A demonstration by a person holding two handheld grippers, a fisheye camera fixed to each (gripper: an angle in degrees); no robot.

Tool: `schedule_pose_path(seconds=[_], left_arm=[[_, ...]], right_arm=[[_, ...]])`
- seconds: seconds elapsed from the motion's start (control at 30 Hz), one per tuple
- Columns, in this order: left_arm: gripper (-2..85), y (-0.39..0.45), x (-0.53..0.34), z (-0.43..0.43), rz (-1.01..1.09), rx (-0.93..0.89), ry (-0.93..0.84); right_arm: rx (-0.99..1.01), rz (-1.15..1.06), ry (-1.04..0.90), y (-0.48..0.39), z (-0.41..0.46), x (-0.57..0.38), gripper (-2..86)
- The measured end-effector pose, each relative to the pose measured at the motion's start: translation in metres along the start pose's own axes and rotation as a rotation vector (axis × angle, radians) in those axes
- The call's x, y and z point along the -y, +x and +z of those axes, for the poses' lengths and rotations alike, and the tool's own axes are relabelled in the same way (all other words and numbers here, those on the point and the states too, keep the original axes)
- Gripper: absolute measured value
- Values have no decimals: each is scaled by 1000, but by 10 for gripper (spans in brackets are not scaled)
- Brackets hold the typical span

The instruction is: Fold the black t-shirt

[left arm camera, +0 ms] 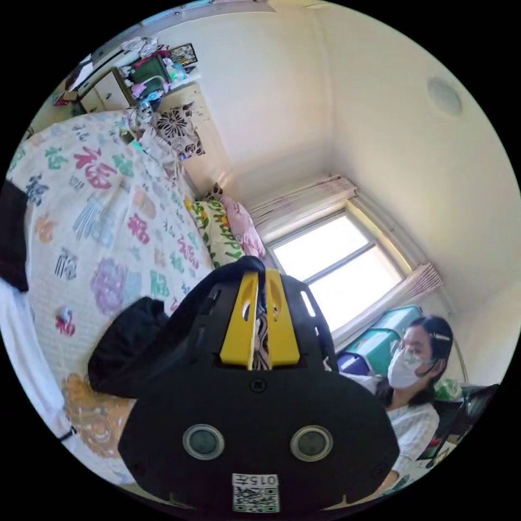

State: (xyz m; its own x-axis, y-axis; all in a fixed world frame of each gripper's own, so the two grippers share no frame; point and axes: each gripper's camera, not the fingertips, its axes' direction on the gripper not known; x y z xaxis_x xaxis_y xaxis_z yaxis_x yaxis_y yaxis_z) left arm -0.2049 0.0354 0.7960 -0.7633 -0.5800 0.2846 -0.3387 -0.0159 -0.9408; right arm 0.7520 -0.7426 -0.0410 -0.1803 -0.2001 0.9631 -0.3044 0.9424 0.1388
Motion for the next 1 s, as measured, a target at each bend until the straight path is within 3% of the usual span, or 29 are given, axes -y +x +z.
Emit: schedule_pose_path(seconds=[0.2,0.33,0.47,0.67,0.83,1.0], left_arm=[[0,119,105,78,286,46,10],[0,165,111,104,415,36,-27],[0,169,83,126,463,-35,-100],[1,91,-11,170,330,40,-312],[2,-33,-100,212,-14,167,-429],[3,-123,-169,267,-259,411,-521]], right_arm=[[-86,-275,232,-164,-63,77,-5],[-155,-453,225,-243,-101,60,-4],[-130,-534,193,-257,-128,9,-4],[-123,-372,97,-169,-143,-96,-4],[-120,130,-2,12,-126,-178,-4],[-272,355,12,99,-116,-223,-4]])
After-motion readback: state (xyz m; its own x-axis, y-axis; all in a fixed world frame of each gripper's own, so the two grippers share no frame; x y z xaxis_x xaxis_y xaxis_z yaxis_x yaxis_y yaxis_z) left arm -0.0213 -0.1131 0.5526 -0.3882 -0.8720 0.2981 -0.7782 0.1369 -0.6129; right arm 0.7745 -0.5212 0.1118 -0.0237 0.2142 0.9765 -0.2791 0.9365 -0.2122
